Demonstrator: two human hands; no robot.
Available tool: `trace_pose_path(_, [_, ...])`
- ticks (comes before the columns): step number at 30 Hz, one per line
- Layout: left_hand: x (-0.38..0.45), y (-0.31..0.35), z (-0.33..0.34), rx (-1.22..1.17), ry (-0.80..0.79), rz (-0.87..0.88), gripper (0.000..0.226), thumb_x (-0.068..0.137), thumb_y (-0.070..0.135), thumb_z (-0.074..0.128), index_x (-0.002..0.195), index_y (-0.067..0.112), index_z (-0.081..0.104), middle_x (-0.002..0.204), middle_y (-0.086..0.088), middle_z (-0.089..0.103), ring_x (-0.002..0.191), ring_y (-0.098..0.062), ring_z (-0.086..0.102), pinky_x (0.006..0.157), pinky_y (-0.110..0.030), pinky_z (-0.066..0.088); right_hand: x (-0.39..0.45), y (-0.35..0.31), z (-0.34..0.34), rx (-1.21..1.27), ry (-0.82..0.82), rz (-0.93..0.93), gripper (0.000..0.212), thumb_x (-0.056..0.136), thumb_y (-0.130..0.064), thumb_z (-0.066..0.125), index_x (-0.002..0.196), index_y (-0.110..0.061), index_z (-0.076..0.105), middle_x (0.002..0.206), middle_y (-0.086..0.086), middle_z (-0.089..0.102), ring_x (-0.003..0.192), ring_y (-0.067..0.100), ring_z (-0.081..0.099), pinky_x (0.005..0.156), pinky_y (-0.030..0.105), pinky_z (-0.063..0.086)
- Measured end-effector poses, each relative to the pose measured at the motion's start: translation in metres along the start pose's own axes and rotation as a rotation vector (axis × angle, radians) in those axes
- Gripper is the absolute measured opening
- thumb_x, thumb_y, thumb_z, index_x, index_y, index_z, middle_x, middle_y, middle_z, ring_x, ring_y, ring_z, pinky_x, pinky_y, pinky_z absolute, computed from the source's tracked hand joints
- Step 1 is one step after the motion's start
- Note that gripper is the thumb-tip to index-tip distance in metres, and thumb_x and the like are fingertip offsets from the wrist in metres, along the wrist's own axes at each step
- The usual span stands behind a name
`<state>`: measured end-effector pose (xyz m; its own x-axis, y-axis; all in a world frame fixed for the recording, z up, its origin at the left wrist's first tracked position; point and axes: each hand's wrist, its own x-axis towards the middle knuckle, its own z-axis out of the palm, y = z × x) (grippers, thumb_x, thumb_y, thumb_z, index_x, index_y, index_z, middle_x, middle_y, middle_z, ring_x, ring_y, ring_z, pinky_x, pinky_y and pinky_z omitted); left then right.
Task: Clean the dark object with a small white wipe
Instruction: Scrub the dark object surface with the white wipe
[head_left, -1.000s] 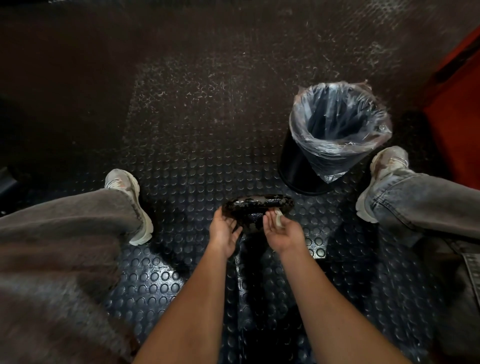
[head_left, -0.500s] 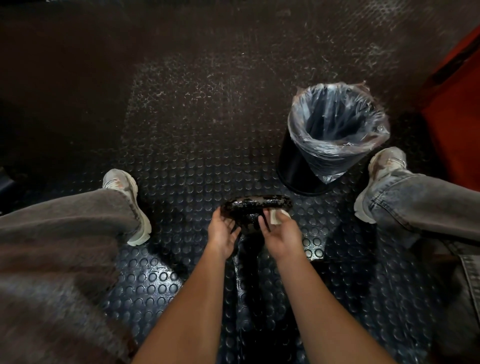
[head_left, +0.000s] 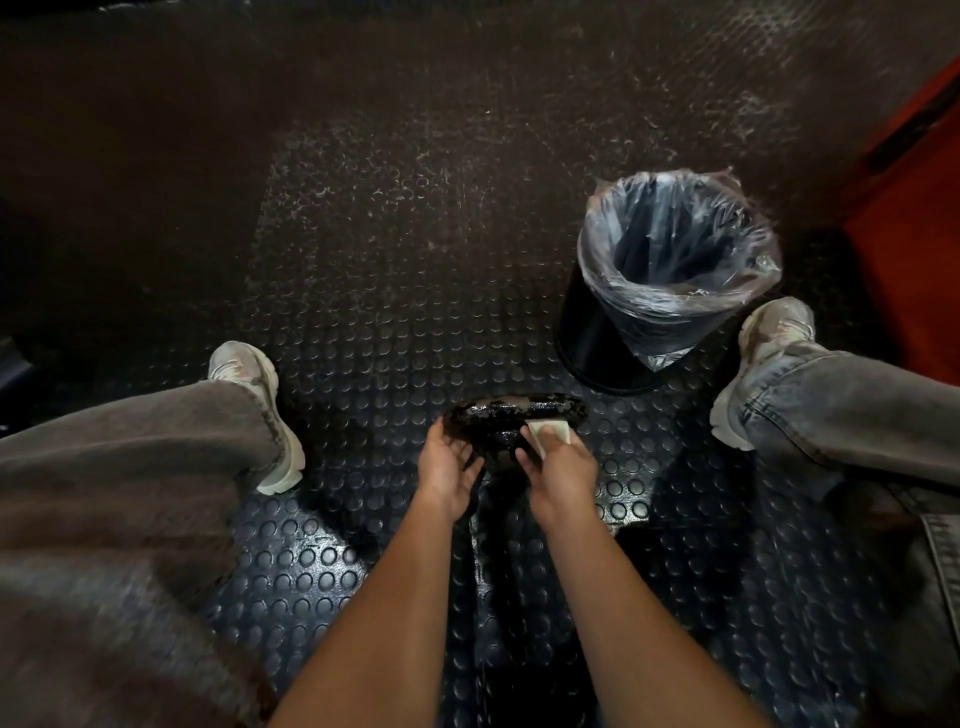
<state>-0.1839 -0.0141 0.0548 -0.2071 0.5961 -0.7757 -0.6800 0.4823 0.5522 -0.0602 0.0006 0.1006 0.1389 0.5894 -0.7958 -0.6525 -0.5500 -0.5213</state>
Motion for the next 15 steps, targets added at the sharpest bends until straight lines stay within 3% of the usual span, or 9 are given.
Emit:
trace_pose_path(5, [0.004,-0.002,0.000,-0.009,-0.014,-0.012,0.050,0.106,0.046,0.034,0.138,0.014,0.056,0.134,-0.007,0.063,0.129,-0.021,0.054,0.115,-0.043,0.037,0.011,-0.010,-0.005,0.303,-0.015,0.205,0.013,0.104,-0.002,0.048,0.113,-0.004,0.056,0.123,0.018,0.060,0.105,0.024,0.065,0.089,0.038,0.054])
trace_pose_path(10, [0.004,-0.001,-0.001,-0.009,-0.008,-0.011,0.050,0.107,0.046,0.034,0.139,0.014,0.055,0.134,-0.007,0.063,0.128,-0.020,0.054,0.114,-0.042,0.039,0.014,-0.014,-0.007,0.318,-0.015,0.261,0.031,0.106,-0.002,0.042,0.135,0.004,0.049,0.117,0.021,0.059,0.115,0.029,0.060,0.098,0.038,0.051])
trace_pose_path(15, [0.004,-0.002,-0.001,0.004,-0.001,0.000,0.047,0.106,0.044,0.035,0.134,0.015,0.059,0.130,-0.007,0.067,0.125,-0.020,0.058,0.114,-0.043,0.040,0.006,-0.009,-0.003,0.168,-0.051,0.147,0.022,0.102,0.002,0.049,0.121,-0.005,0.058,0.117,0.016,0.064,0.102,0.022,0.067,0.082,0.036,0.056])
